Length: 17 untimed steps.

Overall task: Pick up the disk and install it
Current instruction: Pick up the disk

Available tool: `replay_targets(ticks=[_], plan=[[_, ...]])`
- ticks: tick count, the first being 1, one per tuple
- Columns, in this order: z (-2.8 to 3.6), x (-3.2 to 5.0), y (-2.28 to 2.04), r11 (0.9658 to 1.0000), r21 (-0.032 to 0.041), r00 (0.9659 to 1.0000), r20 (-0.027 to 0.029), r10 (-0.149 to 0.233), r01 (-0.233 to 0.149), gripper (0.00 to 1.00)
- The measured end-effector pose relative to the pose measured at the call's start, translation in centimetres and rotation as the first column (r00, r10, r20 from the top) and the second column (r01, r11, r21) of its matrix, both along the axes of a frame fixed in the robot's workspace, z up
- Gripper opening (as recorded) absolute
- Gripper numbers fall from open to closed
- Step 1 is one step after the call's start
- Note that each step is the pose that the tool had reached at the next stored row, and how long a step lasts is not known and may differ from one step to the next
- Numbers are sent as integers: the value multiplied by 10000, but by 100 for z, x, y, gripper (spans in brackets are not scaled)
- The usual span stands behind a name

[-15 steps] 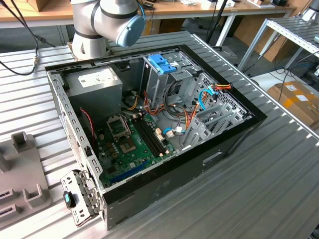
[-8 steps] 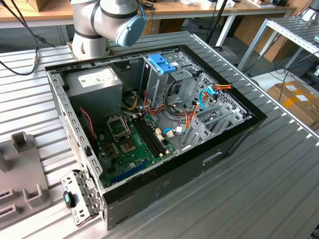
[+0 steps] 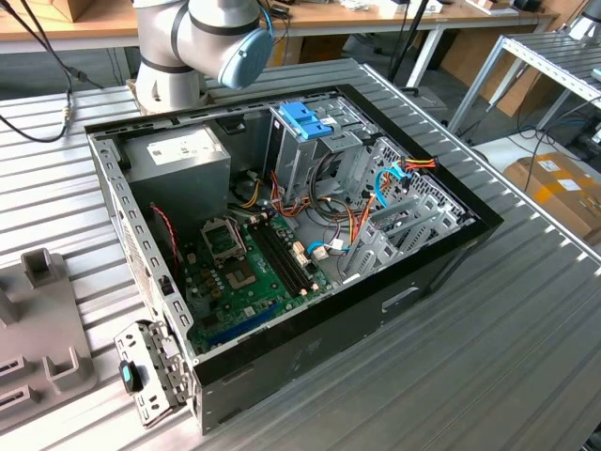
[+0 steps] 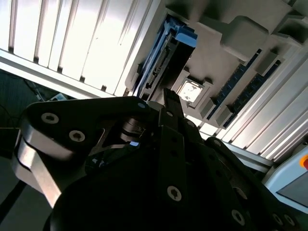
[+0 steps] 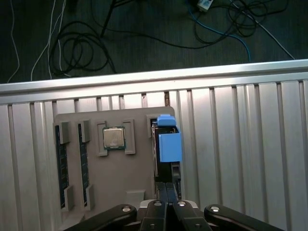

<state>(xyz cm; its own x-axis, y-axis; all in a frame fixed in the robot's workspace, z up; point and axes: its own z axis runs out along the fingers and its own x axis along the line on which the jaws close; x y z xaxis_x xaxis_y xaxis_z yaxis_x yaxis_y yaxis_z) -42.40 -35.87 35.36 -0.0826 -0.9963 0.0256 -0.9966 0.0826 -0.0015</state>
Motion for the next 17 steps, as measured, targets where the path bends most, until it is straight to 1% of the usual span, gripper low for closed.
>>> replay_targets(ticks=[4, 6, 9, 17], plan=[[-22, -45, -1, 10000, 0, 10000, 4, 25, -25, 11], [-49, -55, -3, 10000, 0, 10000, 17, 56, -56, 11], [-69, -57, -3, 10000, 0, 10000, 19, 71, -71, 11], [-74, -58, -3, 10000, 0, 10000, 19, 73, -73, 11]])
